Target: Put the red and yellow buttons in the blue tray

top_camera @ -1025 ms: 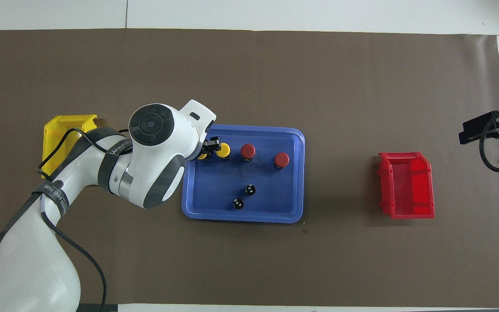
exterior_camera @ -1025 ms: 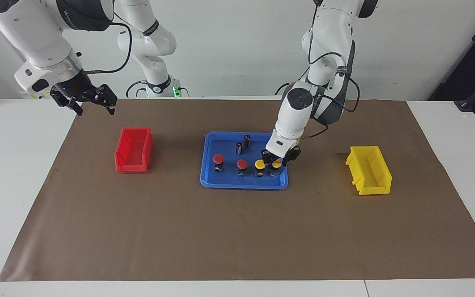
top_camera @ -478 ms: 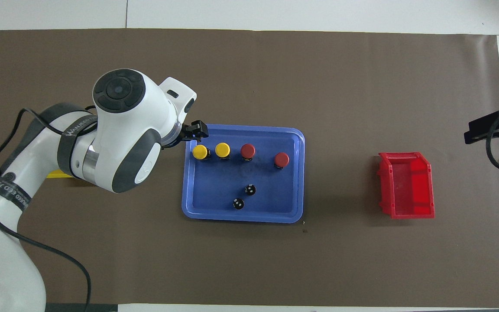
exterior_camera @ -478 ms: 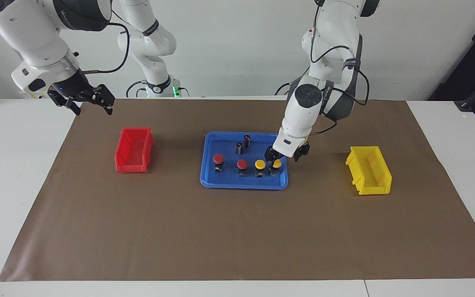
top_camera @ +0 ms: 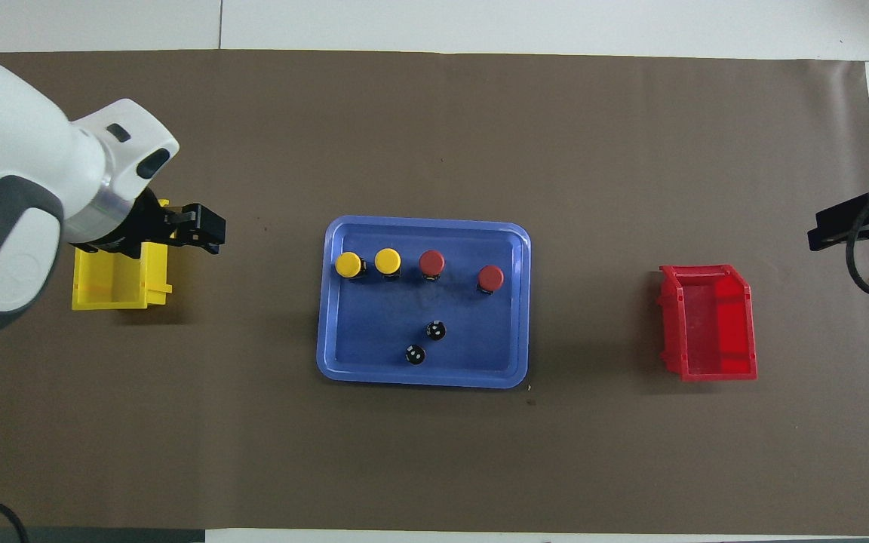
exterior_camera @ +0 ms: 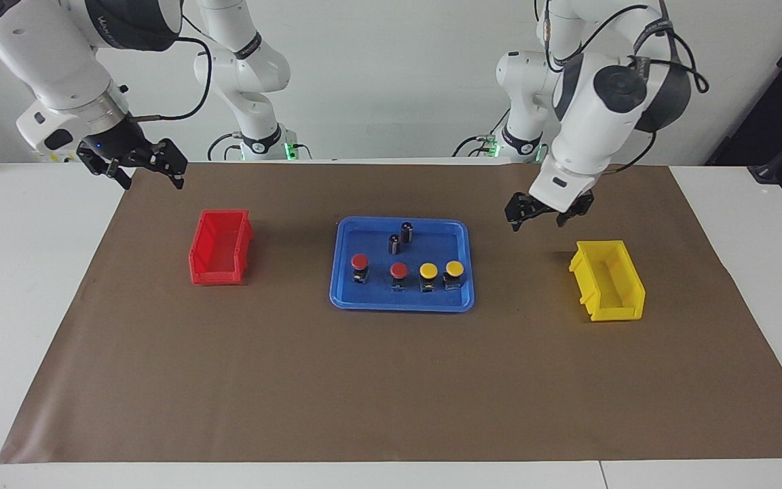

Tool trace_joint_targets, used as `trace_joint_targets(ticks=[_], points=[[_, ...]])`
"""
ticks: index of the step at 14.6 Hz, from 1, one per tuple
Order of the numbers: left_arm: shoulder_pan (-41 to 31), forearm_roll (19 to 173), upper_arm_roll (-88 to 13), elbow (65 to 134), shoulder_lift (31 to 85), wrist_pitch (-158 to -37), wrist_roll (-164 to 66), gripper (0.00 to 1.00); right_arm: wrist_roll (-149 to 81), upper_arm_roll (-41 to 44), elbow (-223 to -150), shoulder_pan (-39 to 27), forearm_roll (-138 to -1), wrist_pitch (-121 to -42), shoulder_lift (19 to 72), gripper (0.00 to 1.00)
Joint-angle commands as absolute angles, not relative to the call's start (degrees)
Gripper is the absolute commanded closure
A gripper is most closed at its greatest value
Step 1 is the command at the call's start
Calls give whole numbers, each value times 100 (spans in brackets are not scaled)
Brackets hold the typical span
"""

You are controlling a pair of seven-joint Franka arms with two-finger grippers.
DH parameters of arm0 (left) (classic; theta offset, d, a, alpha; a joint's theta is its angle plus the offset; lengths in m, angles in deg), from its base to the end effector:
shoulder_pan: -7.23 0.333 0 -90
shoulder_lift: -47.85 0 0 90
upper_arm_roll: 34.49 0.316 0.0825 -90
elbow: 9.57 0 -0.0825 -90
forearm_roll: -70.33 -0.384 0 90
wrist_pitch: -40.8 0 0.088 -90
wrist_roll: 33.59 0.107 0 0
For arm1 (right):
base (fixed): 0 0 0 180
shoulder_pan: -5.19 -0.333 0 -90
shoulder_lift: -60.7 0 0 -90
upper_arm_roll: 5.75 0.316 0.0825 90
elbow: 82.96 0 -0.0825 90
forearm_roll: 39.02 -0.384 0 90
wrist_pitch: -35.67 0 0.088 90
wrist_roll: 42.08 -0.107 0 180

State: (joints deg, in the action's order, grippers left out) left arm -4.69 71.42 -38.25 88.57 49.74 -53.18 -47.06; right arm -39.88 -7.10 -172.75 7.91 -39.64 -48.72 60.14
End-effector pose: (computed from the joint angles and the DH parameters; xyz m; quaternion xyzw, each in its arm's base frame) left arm 0.5403 -0.1532 0.5448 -0.9984 0.0181 0.0537 0.0031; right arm 0.5452 -0.0375 0.6128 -0.9985 0.0161 0.0516 0.0081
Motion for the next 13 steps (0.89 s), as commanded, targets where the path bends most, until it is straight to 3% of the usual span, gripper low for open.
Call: trace_joint_targets(ticks=[1, 6, 13], points=[[158, 7165, -3844, 8484, 4891, -4632, -4021, 0, -3927, -654, -17340, 844, -3893, -4870, 6097, 0], [864, 7165, -3818, 8377, 4496, -4260, -3342, 0, -3927, -654, -17340, 853, -3893, -4871, 6097, 0], [470, 7130, -3573, 8166, 4504, -4374, -3289, 0, -3927, -654, -17340, 853, -3893, -4870, 6097, 0]])
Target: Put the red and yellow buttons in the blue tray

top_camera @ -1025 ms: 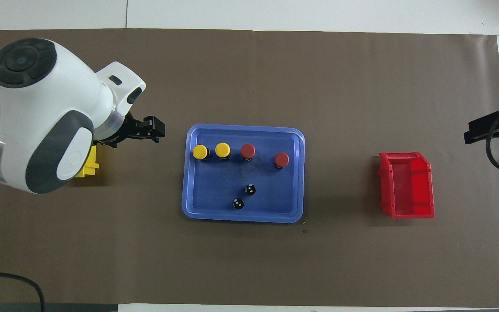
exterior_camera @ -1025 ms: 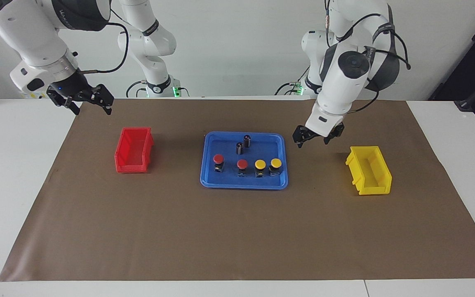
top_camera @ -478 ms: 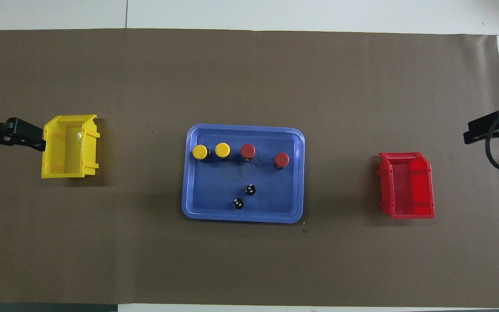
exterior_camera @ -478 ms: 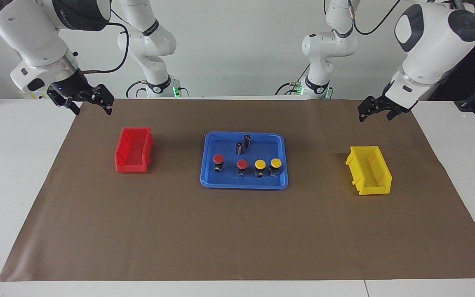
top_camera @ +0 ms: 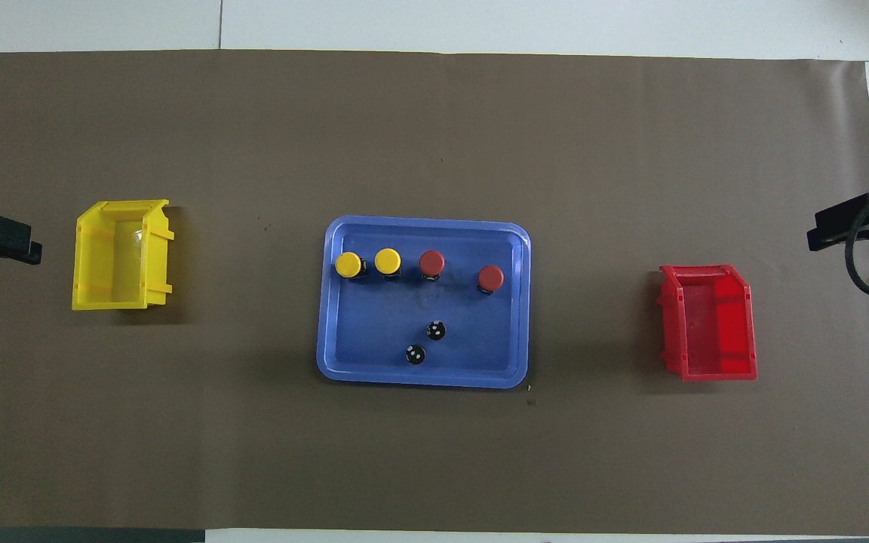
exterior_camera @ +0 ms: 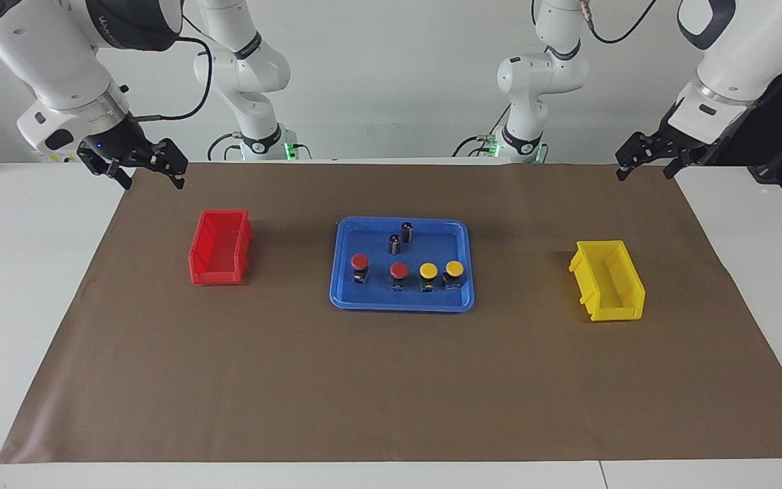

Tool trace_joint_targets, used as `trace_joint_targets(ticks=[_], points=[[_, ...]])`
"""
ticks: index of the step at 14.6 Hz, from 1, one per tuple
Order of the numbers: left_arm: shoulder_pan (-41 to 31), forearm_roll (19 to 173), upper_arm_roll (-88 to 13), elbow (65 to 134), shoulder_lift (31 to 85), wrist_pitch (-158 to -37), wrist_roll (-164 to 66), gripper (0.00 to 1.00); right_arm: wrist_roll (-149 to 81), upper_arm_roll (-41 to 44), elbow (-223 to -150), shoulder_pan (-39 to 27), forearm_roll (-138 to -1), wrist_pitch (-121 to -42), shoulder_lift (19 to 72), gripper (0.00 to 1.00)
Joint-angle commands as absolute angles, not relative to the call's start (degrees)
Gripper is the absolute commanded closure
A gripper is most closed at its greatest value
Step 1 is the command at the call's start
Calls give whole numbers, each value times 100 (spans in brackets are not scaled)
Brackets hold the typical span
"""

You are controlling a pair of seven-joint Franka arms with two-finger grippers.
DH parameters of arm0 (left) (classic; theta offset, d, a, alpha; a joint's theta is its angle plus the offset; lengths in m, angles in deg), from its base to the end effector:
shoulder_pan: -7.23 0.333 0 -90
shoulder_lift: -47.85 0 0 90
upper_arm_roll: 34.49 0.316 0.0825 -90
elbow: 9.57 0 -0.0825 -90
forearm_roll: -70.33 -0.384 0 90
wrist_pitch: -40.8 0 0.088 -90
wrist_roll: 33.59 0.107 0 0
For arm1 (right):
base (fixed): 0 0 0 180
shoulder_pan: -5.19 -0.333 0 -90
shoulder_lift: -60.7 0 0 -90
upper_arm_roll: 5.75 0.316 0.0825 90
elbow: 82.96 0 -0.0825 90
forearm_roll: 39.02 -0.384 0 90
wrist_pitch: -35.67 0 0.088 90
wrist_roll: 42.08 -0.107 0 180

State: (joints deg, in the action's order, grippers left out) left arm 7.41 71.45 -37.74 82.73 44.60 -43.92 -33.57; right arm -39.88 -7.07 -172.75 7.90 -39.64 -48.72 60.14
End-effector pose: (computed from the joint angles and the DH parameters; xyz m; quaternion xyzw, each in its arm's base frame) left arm 0.5258 -0.0313 0.6287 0.9989 -0.0274 -0.0380 0.0071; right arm 0.5452 -0.0371 0.6128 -0.9985 0.0157 0.0516 0.0081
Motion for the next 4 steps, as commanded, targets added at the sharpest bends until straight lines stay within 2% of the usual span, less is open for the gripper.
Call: trace_joint_targets(ticks=[1, 2, 4], points=[[451, 7113, -3546, 8270, 4478, -4583, -3263, 0, -3927, -654, -17340, 853, -3893, -4870, 6097, 0], [486, 7121, -3546, 8419, 4452, -4803, -3271, 0, -3927, -654, -17340, 853, -3893, -4870, 6097, 0], [495, 7121, -3537, 8220, 4521, -4736, -3280, 0, -3927, -654, -17340, 853, -3893, -4870, 6097, 0]])
